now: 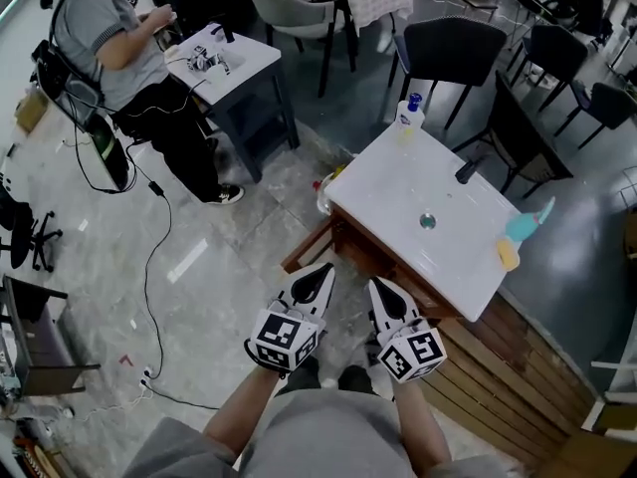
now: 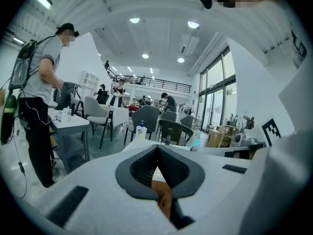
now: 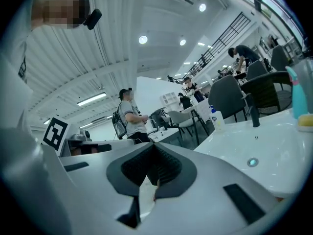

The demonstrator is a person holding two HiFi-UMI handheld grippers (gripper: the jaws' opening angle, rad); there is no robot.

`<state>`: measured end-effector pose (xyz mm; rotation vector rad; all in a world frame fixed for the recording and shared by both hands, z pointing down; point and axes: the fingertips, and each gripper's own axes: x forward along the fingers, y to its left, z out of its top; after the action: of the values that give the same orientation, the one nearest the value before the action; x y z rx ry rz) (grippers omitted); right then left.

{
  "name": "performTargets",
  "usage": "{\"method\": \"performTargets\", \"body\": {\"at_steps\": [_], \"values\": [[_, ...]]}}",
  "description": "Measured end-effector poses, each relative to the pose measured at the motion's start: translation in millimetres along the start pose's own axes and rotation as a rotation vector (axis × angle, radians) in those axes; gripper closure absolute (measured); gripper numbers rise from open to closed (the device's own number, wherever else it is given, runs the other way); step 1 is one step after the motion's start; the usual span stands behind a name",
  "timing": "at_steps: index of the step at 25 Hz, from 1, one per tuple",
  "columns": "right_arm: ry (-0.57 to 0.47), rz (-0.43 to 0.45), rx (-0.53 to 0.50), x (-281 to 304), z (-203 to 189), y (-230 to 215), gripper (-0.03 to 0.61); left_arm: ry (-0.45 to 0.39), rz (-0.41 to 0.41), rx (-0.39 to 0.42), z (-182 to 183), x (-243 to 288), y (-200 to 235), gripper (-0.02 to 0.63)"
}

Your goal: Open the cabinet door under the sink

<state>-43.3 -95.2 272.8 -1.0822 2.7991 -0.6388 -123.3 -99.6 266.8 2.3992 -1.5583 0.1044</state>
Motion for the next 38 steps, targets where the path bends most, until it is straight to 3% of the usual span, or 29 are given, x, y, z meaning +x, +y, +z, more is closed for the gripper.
{"method": "performTargets", "body": {"at_steps": [7,16,38], "values": [[-0.051,0.000,-0.033,-3,37,14,0.569,-0.059,-0.027,0.079,50,-5,-16,0.606],[-0.113,-0.024,-0.124,0,74,13,0.571,-0.113,-0.055,0.135,81,3,-25,0.606],[-0.130,-0.022,-0.160,-3,84,14,0.571,-0.126,-0.064,0.166,90,9,-33,0.606]]}}
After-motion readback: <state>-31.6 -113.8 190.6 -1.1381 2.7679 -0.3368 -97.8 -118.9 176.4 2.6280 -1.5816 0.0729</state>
